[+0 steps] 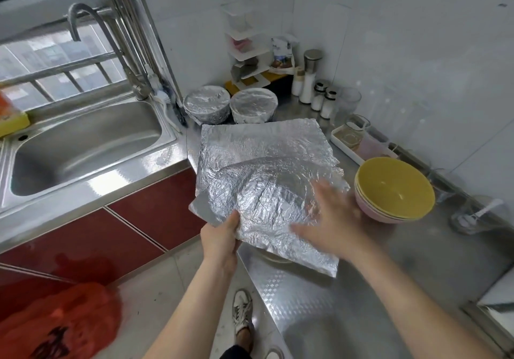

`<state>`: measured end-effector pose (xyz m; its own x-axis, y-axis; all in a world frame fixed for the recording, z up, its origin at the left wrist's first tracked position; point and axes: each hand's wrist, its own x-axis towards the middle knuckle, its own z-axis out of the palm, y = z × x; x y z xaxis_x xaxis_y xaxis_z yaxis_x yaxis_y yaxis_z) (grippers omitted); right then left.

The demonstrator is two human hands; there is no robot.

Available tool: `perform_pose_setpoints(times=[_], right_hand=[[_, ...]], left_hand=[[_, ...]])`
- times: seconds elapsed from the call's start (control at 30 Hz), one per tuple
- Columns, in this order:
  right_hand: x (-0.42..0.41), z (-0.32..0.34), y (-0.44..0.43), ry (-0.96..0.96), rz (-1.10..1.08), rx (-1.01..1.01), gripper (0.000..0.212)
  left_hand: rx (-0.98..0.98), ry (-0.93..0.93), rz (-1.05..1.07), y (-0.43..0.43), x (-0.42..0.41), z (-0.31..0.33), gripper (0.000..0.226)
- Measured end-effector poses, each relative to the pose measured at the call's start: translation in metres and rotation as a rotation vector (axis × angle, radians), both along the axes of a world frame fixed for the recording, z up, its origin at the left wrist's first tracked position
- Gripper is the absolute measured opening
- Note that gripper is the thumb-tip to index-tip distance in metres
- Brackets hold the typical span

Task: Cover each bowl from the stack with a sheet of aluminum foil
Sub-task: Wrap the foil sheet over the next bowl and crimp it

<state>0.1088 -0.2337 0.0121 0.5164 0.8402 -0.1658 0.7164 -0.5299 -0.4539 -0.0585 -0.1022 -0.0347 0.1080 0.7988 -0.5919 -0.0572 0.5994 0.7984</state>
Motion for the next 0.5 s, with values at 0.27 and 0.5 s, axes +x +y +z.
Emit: perform_pose_setpoints(times=[0.27,0.5], right_hand=[[-0.065,-0.041,0.011,-0.337,0.215,0.019,0.060],[-0.014,-0.034,0.015,-0.121,-0.074,0.302,0.036]], left_hand=[[0.128,-0.006,-0.041,-0.011,0.027,0.013,0.007],[0.216,-0.002,-0.057,0.004,0.009,0.009,0.030]])
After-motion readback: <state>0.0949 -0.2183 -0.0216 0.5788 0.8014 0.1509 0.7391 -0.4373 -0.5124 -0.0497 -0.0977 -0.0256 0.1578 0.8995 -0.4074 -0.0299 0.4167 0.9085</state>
